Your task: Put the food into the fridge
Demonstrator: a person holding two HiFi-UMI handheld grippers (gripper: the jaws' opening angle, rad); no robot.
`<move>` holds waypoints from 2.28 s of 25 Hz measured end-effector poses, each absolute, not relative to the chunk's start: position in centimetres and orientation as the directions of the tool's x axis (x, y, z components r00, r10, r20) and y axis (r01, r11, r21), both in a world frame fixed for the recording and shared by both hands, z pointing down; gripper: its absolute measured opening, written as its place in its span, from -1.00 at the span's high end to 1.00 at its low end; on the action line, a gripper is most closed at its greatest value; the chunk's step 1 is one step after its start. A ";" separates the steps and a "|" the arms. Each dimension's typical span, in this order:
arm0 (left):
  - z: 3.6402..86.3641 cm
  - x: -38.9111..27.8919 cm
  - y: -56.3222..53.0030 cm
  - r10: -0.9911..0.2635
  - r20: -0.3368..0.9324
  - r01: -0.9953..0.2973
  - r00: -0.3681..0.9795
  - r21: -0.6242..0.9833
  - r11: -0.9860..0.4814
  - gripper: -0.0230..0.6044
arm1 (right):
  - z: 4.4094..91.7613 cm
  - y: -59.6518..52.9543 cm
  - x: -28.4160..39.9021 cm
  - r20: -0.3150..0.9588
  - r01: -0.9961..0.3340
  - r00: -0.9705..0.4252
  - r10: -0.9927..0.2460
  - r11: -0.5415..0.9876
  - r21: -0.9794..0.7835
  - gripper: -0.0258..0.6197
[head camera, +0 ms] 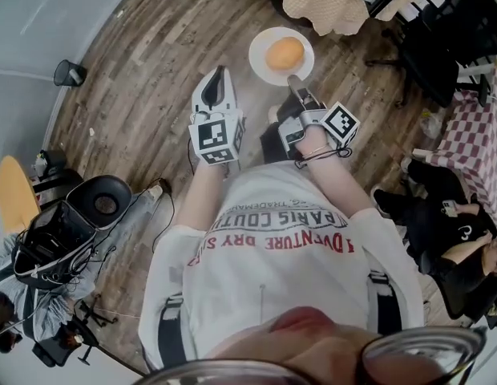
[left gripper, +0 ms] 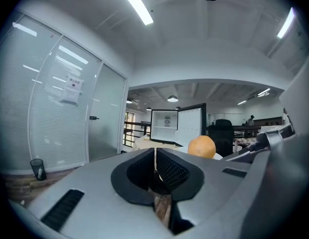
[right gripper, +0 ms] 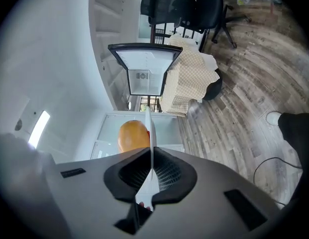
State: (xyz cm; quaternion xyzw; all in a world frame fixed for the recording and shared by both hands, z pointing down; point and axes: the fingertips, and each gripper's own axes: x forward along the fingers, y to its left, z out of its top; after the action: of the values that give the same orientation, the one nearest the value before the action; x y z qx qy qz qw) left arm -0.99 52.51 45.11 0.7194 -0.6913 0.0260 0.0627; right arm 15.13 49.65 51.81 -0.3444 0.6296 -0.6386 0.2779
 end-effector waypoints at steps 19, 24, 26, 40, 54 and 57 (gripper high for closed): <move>42.8 -0.3 24.0 -0.993 0.110 -0.992 0.045 0.119 -0.032 0.84 | 48.8 19.8 15.7 0.022 -0.012 -0.632 -0.775 -0.019 -1.000 0.82; 43.2 -1.1 18.7 -0.990 0.136 -0.994 0.040 0.105 -0.026 0.84 | 49.7 15.7 15.7 0.025 0.000 -0.616 -0.787 -0.031 -1.000 0.82; 43.3 -1.1 16.2 -0.989 0.132 -0.992 0.070 0.115 -0.055 0.84 | 50.1 13.8 15.4 0.031 0.004 -0.601 -0.798 -0.042 -0.999 0.82; 43.2 -8.3 -3.6 -0.929 0.130 -0.934 0.347 0.134 -0.330 0.84 | 50.2 -2.3 7.3 0.060 0.004 -0.408 -0.911 -0.067 -0.998 0.81; 44.2 -15.8 -16.4 -0.852 0.144 -0.860 0.503 0.181 -0.477 0.84 | 51.2 -13.6 -1.1 0.101 0.030 -0.274 -0.956 -0.114 -0.993 0.81; 45.2 -15.1 -18.7 -0.840 0.161 -0.852 0.518 0.187 -0.489 0.84 | 52.2 -15.1 -0.1 0.119 0.038 -0.248 -0.961 -0.132 -0.990 0.82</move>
State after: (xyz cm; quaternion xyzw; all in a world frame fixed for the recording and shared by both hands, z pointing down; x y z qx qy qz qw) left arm -15.05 -18.69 45.25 0.8625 -0.4906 0.0237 0.1219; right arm -0.13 -15.10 52.21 -0.4513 0.5115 -0.6021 0.4149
